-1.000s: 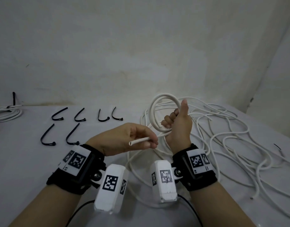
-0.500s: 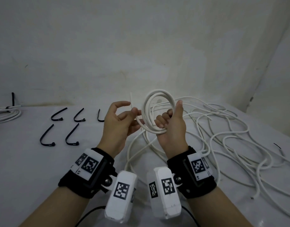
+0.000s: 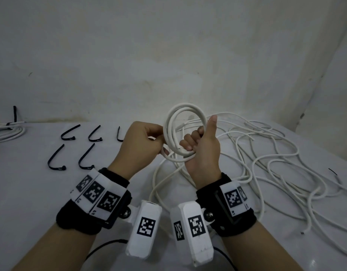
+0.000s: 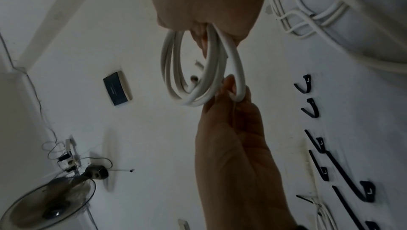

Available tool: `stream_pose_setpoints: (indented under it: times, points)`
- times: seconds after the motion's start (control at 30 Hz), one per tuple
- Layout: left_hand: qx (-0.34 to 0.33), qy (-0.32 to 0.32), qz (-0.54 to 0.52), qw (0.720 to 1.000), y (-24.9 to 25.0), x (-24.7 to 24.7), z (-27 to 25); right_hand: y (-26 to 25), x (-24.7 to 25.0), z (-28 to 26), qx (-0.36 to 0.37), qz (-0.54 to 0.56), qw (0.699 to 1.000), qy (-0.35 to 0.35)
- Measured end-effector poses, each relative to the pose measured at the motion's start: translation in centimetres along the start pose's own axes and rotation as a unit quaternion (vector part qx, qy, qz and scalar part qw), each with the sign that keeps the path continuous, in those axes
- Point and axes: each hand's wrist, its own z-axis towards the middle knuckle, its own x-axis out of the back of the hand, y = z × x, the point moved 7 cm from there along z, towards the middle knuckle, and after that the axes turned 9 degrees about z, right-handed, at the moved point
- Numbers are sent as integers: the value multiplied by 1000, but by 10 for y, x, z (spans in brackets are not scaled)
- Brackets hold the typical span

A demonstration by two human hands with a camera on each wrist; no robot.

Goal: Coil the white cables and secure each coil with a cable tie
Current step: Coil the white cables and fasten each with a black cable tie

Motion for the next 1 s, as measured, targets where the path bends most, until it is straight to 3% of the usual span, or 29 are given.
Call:
stream_pose_setpoints:
  times: [0.2, 0.43, 0.63, 0.73, 0.8, 1.0]
  points:
    - [-5, 26, -79, 997, -1, -1, 3, 0, 2, 0, 7, -6, 1000, 12]
    - [148, -75, -257, 952, 1, -20, -5, -11, 5, 0, 58, -40, 997, 35]
    - [93, -33, -197, 975, 5, -13, -4, 1, 0, -5, 71, -119, 990, -3]
    - [102, -24, -193, 976, -2, -6, -1, 6, -4, -3, 78, -165, 982, -55]
    - [109, -25, -174, 978, -6, -3, 1, 1, -7, -2, 121, -241, 958, -97]
    - [120, -49, -160, 979, -8, 2, 4, -20, -27, -12, 261, -419, 842, -217]
